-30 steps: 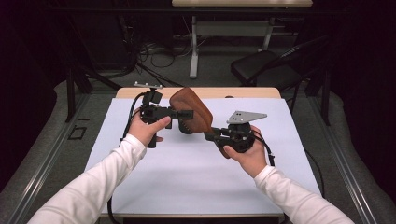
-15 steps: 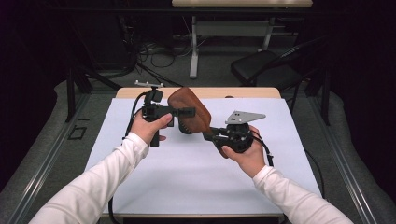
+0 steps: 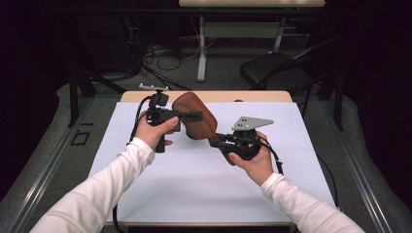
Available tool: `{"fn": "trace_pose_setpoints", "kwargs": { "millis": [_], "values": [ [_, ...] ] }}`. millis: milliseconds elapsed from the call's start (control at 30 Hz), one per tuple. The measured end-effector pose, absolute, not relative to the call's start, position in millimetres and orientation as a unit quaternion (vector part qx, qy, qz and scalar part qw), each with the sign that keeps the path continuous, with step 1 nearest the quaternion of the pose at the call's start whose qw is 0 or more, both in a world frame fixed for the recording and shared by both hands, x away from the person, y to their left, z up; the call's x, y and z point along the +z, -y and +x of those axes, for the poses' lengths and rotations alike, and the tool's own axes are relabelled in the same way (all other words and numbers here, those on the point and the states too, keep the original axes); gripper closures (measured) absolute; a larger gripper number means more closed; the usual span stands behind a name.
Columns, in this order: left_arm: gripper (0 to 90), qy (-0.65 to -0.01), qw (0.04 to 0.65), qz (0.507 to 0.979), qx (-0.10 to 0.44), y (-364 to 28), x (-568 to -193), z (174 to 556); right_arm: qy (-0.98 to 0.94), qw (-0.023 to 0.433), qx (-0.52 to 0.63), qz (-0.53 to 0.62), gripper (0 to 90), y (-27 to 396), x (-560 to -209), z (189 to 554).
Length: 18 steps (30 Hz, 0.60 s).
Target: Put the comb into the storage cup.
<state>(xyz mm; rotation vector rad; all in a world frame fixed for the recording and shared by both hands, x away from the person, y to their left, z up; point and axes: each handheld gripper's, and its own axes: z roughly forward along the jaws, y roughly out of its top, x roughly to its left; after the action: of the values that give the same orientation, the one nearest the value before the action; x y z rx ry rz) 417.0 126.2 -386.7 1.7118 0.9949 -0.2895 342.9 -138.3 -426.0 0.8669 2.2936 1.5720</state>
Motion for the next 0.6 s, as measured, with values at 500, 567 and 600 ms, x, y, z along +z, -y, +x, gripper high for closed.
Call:
{"fn": "trace_pose_setpoints", "kwargs": {
  "millis": [500, 567, 600],
  "values": [
    [34.0, -0.425, 0.536, 0.717, -0.135, -127.0, -387.3, 417.1, -0.784, 0.113, 0.535, 0.294, 72.1, 136.4, -427.8, 342.4],
    [34.3, -0.433, 0.534, 0.712, -0.14, -127.5, -387.3, 416.9, -0.785, 0.113, 0.535, 0.293, 72.1, 135.9, -428.2, 342.4],
    [34.6, -0.433, 0.534, 0.712, -0.14, -127.5, -387.3, 416.9, -0.785, 0.113, 0.535, 0.293, 72.1, 135.9, -428.2, 342.4]
  ]
}}
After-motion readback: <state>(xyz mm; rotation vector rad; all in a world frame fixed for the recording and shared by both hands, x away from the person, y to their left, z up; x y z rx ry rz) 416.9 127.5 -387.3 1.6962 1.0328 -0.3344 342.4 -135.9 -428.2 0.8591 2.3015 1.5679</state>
